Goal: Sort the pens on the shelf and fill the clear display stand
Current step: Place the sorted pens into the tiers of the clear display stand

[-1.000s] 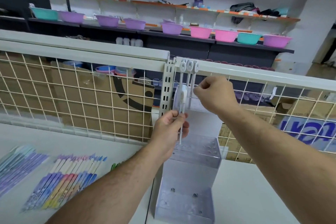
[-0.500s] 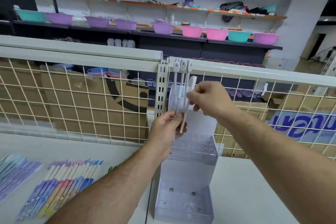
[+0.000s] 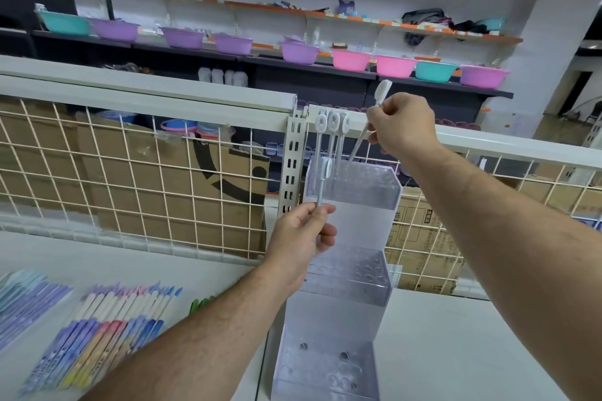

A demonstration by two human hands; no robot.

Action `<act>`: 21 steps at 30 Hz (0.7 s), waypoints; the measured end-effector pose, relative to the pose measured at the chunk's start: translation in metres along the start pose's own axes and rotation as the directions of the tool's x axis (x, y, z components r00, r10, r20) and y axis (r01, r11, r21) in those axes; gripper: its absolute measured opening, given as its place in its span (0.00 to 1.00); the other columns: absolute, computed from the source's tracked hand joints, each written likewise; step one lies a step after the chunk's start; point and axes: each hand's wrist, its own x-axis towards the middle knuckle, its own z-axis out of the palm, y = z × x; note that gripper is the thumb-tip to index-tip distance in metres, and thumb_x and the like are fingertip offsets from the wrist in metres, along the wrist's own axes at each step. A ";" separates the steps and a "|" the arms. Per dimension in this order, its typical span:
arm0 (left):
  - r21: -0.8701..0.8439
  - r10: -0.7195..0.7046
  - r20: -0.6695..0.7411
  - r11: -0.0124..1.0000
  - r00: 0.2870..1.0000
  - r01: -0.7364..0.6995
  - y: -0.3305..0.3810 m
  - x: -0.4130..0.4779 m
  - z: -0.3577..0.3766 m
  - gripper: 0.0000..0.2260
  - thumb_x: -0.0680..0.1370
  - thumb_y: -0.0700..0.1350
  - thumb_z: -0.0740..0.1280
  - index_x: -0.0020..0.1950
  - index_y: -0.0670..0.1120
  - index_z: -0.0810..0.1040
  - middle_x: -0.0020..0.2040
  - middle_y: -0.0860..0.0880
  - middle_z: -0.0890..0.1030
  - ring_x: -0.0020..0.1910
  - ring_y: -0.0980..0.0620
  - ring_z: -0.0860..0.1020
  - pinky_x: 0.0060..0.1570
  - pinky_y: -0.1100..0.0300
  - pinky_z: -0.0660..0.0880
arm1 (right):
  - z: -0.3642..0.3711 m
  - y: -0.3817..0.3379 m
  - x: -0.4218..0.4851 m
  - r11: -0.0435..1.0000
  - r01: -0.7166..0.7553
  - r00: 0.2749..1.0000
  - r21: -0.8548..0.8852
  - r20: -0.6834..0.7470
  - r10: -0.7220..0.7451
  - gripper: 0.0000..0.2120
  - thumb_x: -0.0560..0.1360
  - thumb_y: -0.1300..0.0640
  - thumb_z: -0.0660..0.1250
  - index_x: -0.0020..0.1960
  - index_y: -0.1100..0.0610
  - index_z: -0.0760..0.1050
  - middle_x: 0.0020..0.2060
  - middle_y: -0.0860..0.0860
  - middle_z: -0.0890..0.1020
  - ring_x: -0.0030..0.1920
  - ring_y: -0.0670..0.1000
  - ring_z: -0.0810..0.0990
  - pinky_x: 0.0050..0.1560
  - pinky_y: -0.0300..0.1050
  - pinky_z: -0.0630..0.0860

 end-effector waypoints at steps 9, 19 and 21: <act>0.016 0.006 0.003 1.000 1.000 -0.006 0.002 -0.002 0.001 0.09 0.83 0.48 0.63 0.54 0.53 0.84 0.39 0.47 0.83 0.38 0.53 0.81 0.45 0.59 0.79 | 0.008 -0.008 0.000 0.996 0.072 0.997 -0.051 0.028 -0.071 0.06 0.80 0.55 0.67 0.45 0.55 0.78 0.42 0.54 0.83 0.43 0.55 0.85 0.50 0.56 0.84; 0.035 0.006 -0.023 0.999 1.000 -0.005 0.002 -0.003 0.002 0.11 0.84 0.49 0.62 0.51 0.56 0.85 0.38 0.47 0.83 0.38 0.52 0.81 0.45 0.57 0.79 | 0.005 -0.004 0.001 0.996 0.079 0.997 -0.034 0.023 -0.079 0.06 0.80 0.54 0.68 0.44 0.53 0.77 0.42 0.53 0.83 0.43 0.54 0.85 0.51 0.55 0.84; 0.038 0.004 -0.024 0.999 1.000 -0.003 0.002 -0.004 0.003 0.11 0.84 0.49 0.62 0.50 0.57 0.85 0.38 0.48 0.83 0.38 0.52 0.81 0.45 0.58 0.79 | 0.005 -0.004 0.001 0.995 0.088 0.996 -0.046 0.024 -0.087 0.06 0.80 0.54 0.68 0.45 0.53 0.78 0.42 0.52 0.83 0.42 0.54 0.85 0.50 0.55 0.84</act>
